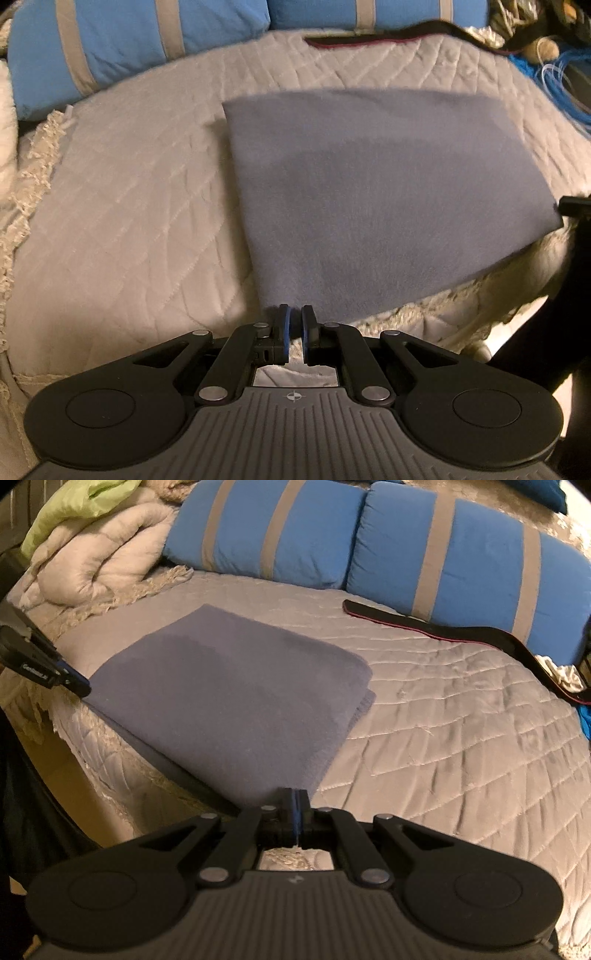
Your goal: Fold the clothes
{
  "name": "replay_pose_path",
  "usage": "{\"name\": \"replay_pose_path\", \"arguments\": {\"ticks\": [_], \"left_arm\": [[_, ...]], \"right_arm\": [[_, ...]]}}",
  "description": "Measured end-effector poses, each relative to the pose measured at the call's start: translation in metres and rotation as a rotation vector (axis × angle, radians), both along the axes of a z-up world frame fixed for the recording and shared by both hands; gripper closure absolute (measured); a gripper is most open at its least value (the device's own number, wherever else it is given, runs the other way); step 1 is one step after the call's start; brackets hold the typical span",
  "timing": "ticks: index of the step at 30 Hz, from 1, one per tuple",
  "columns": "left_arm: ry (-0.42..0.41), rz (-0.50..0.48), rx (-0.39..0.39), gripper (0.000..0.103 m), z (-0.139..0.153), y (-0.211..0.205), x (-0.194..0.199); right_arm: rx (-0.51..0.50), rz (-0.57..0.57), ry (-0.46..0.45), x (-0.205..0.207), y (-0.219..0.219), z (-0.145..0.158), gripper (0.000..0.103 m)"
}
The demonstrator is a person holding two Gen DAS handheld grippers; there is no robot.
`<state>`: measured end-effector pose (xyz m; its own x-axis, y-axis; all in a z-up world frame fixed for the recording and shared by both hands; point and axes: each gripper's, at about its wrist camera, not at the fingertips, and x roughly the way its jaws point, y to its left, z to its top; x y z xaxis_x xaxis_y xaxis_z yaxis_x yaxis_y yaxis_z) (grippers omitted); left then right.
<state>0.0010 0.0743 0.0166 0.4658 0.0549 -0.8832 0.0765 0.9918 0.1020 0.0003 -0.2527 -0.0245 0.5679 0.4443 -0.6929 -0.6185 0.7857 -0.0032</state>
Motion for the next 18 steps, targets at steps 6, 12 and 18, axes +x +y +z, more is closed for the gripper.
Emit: {"name": "replay_pose_path", "arguments": {"ticks": [6, 12, 18], "left_arm": [[-0.159, 0.103, -0.215, 0.026, 0.026, 0.036, 0.007], [-0.130, 0.228, -0.460, 0.023, 0.010, 0.069, 0.044], [-0.034, 0.247, -0.671, 0.023, -0.036, 0.098, 0.074]], "right_arm": [[0.200, -0.068, 0.084, 0.026, -0.022, 0.018, 0.016], [0.329, -0.135, 0.224, 0.070, -0.018, 0.010, 0.007], [0.558, -0.176, 0.518, 0.121, -0.022, -0.029, 0.007]]}}
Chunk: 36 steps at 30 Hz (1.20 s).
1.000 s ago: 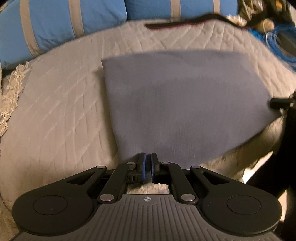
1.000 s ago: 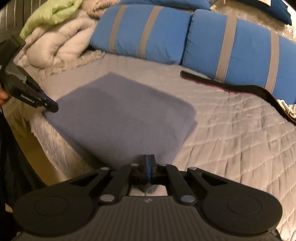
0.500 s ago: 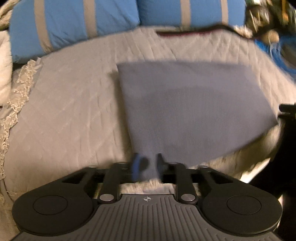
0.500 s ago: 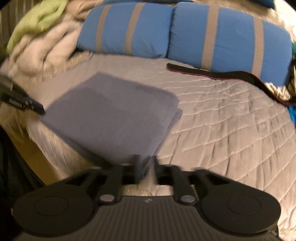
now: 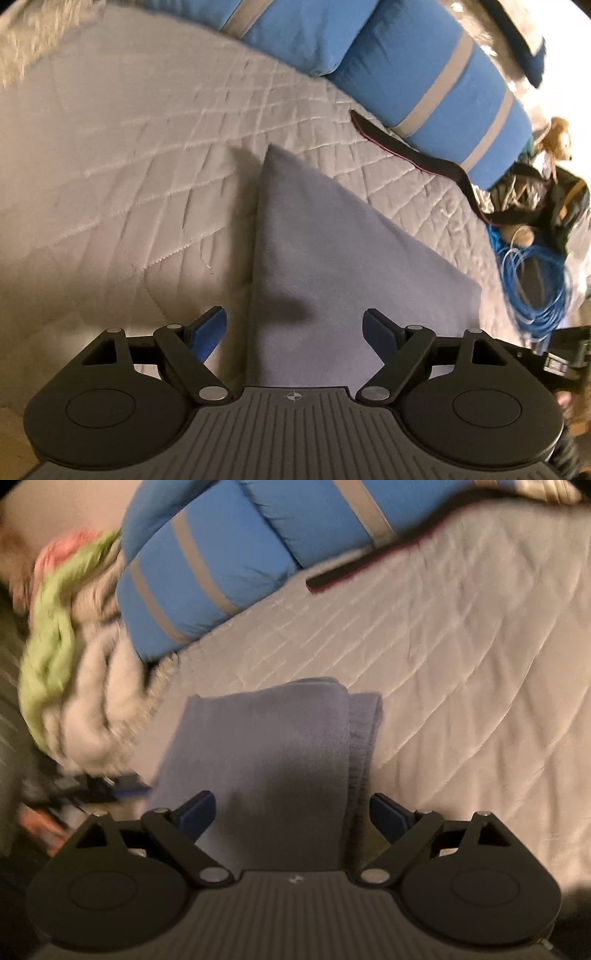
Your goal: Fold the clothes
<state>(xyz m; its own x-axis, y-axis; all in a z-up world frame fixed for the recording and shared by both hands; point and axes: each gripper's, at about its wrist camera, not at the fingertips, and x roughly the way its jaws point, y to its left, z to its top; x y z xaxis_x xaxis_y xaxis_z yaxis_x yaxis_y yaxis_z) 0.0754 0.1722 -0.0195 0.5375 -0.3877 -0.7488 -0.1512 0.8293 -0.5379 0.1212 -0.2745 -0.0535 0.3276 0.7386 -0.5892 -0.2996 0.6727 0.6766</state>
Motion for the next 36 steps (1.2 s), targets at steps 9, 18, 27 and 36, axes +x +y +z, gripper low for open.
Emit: {"name": "replay_pose_path", "arguments": {"ticks": [9, 18, 27, 36], "left_arm": [[-0.022, 0.006, -0.329, 0.013, -0.032, 0.025, 0.009], [-0.026, -0.010, -0.232, 0.081, -0.029, 0.007, 0.004], [-0.146, -0.050, -0.148, 0.087, 0.027, -0.004, -0.004], [-0.143, -0.049, -0.133, 0.087, 0.039, 0.001, 0.046]], "right_arm": [[0.141, -0.053, 0.152, 0.027, -0.010, -0.025, 0.007], [0.142, -0.015, 0.188, 0.027, -0.006, -0.032, 0.070], [0.159, 0.015, 0.094, 0.025, -0.009, -0.004, 0.075], [0.142, 0.017, 0.058, 0.071, -0.006, 0.027, 0.075]]}}
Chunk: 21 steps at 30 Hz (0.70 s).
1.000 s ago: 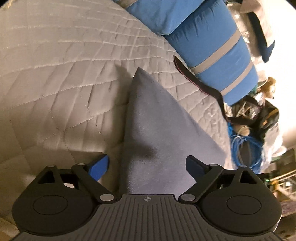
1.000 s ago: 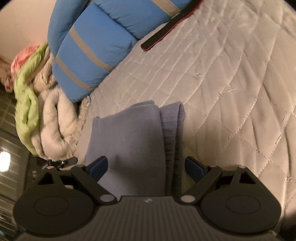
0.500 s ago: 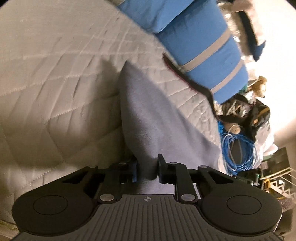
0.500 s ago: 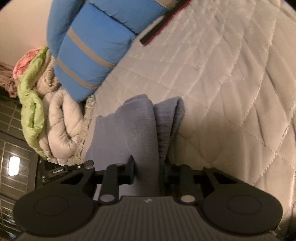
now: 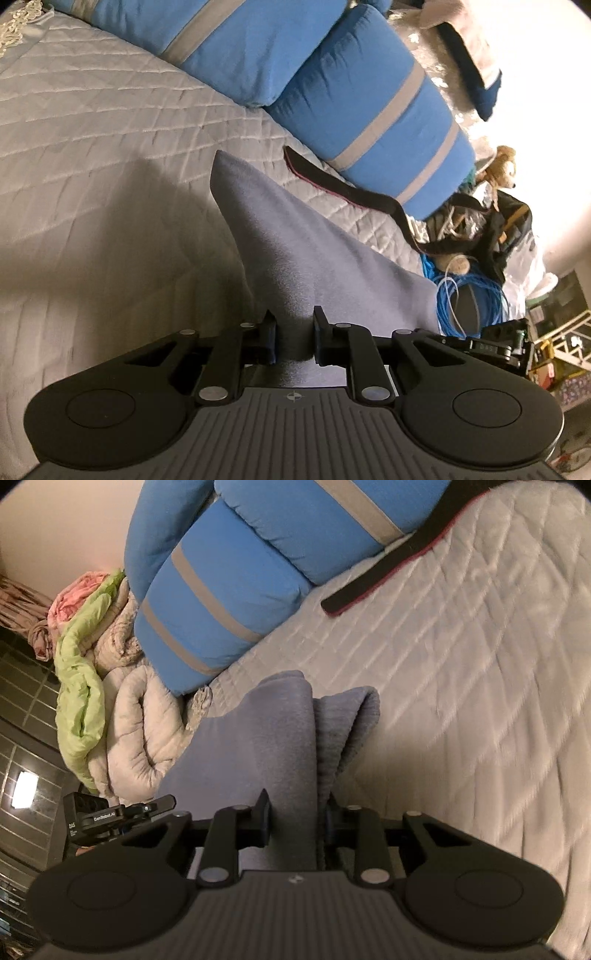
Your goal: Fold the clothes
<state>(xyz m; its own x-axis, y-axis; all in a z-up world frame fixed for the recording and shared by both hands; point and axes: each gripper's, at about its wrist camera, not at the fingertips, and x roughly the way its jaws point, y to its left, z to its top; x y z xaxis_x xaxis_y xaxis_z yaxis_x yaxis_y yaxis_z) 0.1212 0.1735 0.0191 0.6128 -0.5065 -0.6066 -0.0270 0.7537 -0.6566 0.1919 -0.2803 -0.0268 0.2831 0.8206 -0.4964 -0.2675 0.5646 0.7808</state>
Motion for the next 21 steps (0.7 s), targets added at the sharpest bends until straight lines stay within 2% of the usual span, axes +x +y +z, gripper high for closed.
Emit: {"name": "replay_pose_path", "arguments": {"ticks": [13, 15, 16, 17, 18, 19, 20, 21], "left_arm": [[-0.023, 0.061, -0.039, 0.087, 0.014, 0.033, 0.110], [-0.037, 0.079, -0.005, 0.083, 0.015, 0.035, 0.125], [-0.043, 0.089, 0.017, 0.079, 0.015, 0.036, 0.133], [-0.040, 0.115, 0.042, 0.068, 0.012, 0.038, 0.140], [-0.028, 0.147, 0.057, 0.060, 0.008, 0.041, 0.144], [-0.012, 0.168, 0.060, 0.047, 0.002, 0.044, 0.146], [0.003, 0.183, 0.057, 0.039, -0.004, 0.048, 0.147], [0.020, 0.190, 0.052, 0.038, -0.009, 0.049, 0.145]], "right_arm": [[-0.013, -0.024, -0.011, 0.124, 0.032, 0.025, 0.075], [-0.013, -0.033, -0.012, 0.143, 0.037, 0.026, 0.074], [-0.017, -0.044, -0.005, 0.153, 0.040, 0.025, 0.070], [-0.037, -0.067, 0.015, 0.163, 0.042, 0.021, 0.046], [-0.073, -0.100, 0.041, 0.170, 0.043, 0.014, 0.040], [-0.107, -0.128, 0.060, 0.175, 0.044, 0.008, 0.025], [-0.129, -0.148, 0.071, 0.178, 0.043, 0.002, 0.021], [-0.136, -0.159, 0.081, 0.180, 0.041, -0.005, 0.020]]}}
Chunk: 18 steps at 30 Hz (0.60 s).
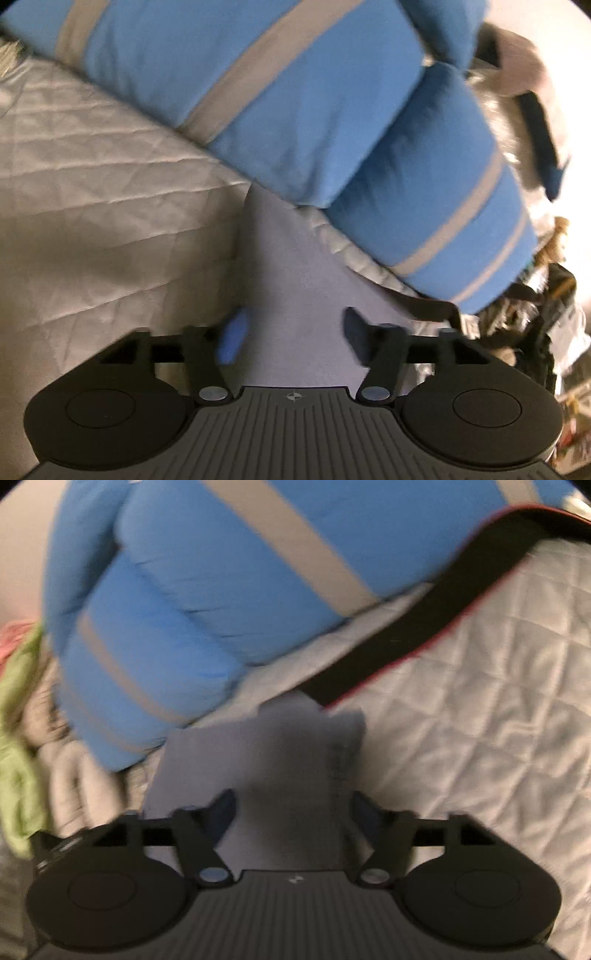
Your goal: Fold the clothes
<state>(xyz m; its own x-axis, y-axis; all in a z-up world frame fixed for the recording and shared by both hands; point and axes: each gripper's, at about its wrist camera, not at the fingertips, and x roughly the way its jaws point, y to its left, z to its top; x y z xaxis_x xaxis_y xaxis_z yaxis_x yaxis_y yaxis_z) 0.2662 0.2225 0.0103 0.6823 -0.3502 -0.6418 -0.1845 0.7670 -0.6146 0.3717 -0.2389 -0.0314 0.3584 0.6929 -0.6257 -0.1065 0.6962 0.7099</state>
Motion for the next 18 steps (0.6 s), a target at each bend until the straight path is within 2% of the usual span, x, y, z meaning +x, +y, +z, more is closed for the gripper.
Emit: {"name": "replay_pose_path", "arguments": {"ticks": [5, 10, 13, 16, 18], "left_arm": [[0.076, 0.040, -0.025, 0.037, -0.022, 0.003, -0.019], [0.080, 0.084, -0.104, 0.038, -0.031, 0.007, -0.045], [0.060, 0.127, -0.167, 0.038, -0.040, 0.006, -0.060], [0.106, 0.145, -0.178, 0.038, -0.049, 0.006, -0.059], [0.103, 0.165, -0.210, 0.036, -0.055, 0.008, -0.060]], "right_arm": [[0.046, 0.002, 0.038, -0.014, -0.012, -0.026, 0.016], [0.116, -0.024, 0.093, -0.030, -0.020, -0.047, 0.014], [0.155, -0.019, 0.108, -0.039, -0.021, -0.050, 0.014], [0.172, -0.010, 0.130, -0.045, -0.019, -0.050, 0.014], [0.184, -0.012, 0.139, -0.051, -0.017, -0.052, 0.014]]}}
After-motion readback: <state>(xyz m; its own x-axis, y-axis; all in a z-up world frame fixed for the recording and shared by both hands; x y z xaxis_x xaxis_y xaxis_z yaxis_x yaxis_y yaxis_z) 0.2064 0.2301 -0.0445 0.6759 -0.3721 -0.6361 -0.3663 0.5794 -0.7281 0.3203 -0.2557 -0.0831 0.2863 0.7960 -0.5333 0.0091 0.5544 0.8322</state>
